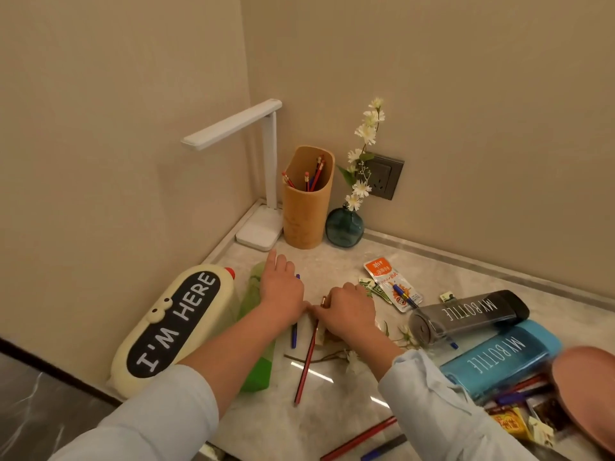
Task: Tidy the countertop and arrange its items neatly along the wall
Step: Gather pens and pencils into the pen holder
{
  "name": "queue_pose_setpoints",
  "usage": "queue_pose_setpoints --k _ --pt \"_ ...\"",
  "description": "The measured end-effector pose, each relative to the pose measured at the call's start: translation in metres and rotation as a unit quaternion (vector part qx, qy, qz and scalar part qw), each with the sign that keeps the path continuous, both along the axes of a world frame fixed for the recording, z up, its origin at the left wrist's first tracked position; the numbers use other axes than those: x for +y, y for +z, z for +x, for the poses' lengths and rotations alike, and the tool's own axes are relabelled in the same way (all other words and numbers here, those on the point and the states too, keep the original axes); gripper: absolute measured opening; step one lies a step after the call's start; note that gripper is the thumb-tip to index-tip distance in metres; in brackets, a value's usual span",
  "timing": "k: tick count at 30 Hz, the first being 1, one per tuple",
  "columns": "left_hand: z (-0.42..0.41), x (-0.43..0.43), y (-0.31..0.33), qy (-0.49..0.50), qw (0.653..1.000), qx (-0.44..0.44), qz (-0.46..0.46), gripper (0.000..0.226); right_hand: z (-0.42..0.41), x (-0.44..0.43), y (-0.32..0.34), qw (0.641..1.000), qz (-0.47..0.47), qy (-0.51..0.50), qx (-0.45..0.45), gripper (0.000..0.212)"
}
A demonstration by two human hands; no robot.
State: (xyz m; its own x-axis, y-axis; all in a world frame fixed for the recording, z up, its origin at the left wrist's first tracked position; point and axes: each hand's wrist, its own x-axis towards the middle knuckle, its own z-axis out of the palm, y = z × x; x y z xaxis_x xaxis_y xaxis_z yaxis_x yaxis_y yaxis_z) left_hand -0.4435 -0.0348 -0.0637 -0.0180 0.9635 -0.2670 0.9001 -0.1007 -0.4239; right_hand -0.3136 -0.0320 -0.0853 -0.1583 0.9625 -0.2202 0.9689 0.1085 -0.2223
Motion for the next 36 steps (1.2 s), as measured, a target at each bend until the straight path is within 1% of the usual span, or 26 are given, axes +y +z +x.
queue_pose_setpoints --k 1,3,5,7,9,12,15,16,18,21,25,28,30,33,36 --pt "0.000 0.001 0.000 0.004 1.000 0.000 -0.003 0.071 -0.001 0.003 0.001 1.000 -0.003 0.006 -0.020 0.053" --pt "-0.002 0.004 -0.001 0.015 1.000 -0.015 -0.006 0.065 -0.001 0.007 0.003 0.999 -0.016 0.004 -0.036 0.044" --pt "-0.002 0.005 -0.001 0.029 0.999 -0.032 -0.006 0.059 -0.001 0.011 0.004 0.999 -0.030 -0.013 -0.035 0.037" --pt "-0.001 0.007 0.001 0.043 0.998 -0.045 -0.009 0.055 0.000 0.014 0.006 0.998 -0.050 -0.042 -0.014 0.038" --pt "0.000 0.009 0.006 0.053 0.996 -0.074 -0.008 0.053 0.001 0.018 0.009 0.994 -0.073 -0.081 0.032 0.039" --pt "0.000 0.013 0.016 0.047 0.992 -0.116 0.013 0.049 0.003 0.025 0.021 0.982 -0.075 -0.113 0.131 0.033" --pt "-0.003 0.021 0.030 0.040 0.981 -0.181 0.060 0.042 0.003 0.035 0.046 0.949 -0.063 -0.123 0.282 0.021" --pt "-0.004 0.023 0.037 0.035 0.973 -0.211 0.085 0.040 0.003 0.038 0.056 0.938 -0.057 -0.122 0.320 0.018" --pt "-0.004 0.027 0.053 0.030 0.951 -0.282 0.128 0.035 0.002 0.045 0.077 0.925 -0.031 -0.115 0.361 0.016" --pt "-0.006 0.032 0.075 0.047 0.900 -0.399 0.169 0.025 -0.002 0.055 0.105 0.905 0.045 -0.105 0.409 0.014" --pt "-0.014 0.042 0.103 0.050 0.830 -0.502 0.238 0.019 -0.007 0.065 0.145 0.884 0.143 -0.061 0.441 0.011" --pt "-0.019 0.049 0.133 0.024 0.781 -0.553 0.289 0.018 -0.012 0.071 0.176 0.874 0.224 -0.021 0.430 0.015" --pt "-0.021 0.053 0.153 0.008 0.755 -0.574 0.316 0.014 -0.018 0.073 0.196 0.864 0.258 0.003 0.433 0.016" --pt "-0.022 0.061 0.172 0.003 0.732 -0.583 0.352 0.012 -0.026 0.076 0.221 0.856 0.311 0.032 0.412 0.018" --pt "-0.025 0.073 0.172 0.016 0.727 -0.582 0.364 0.014 -0.030 0.083 0.225 0.862 0.344 0.051 0.369 0.021"
